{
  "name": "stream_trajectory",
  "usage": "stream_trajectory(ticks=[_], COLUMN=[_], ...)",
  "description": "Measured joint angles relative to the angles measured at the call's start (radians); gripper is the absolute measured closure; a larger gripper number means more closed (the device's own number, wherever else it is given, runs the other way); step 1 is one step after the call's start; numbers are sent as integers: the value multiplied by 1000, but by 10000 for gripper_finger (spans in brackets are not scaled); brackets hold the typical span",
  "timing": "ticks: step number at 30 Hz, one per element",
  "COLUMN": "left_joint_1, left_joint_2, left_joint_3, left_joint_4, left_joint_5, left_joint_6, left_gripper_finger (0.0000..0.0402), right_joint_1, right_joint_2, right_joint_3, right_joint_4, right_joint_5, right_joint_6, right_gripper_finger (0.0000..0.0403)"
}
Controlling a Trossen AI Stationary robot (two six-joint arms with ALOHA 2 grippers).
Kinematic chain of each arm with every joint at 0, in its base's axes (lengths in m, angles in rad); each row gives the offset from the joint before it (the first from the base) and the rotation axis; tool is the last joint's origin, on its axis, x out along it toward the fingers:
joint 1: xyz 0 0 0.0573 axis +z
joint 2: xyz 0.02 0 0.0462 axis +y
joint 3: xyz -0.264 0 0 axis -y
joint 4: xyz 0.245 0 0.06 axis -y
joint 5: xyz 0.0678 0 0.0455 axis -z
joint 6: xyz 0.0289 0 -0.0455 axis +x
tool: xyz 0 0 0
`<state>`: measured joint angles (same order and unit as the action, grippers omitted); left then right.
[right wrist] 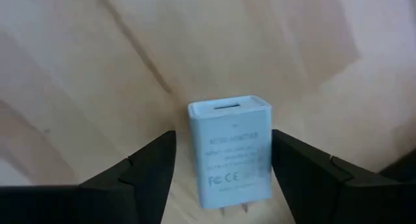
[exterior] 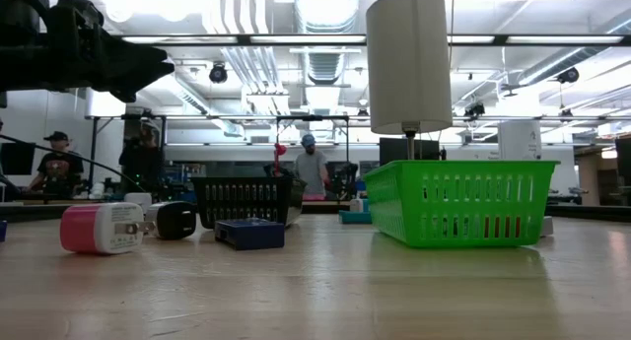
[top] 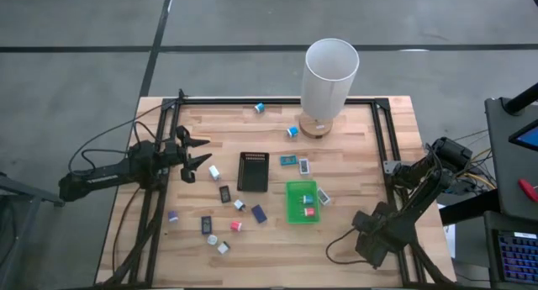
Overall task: Pick & Place Office items
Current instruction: Put the right white charger adapter into the green bin
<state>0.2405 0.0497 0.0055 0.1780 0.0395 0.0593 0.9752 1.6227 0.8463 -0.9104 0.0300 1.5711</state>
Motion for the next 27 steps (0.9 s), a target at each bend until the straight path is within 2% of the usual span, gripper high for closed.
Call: stream_trajectory(ticks=[13, 27], left_joint_1=[0, 0], left_joint_2=[0, 0], left_joint_3=[0, 0], left_joint_4=[0, 0], left_joint_5=[0, 0], left_joint_6=[0, 0], left_gripper_finger=[177, 176], right_joint_1=[0, -15], right_joint_2=[5, -21], right_joint_3=[0, -2], right_joint_4=[27, 28], right_joint_5=[19, 38], right_joint_6=[-2, 50], right_gripper_finger=[242, 241])
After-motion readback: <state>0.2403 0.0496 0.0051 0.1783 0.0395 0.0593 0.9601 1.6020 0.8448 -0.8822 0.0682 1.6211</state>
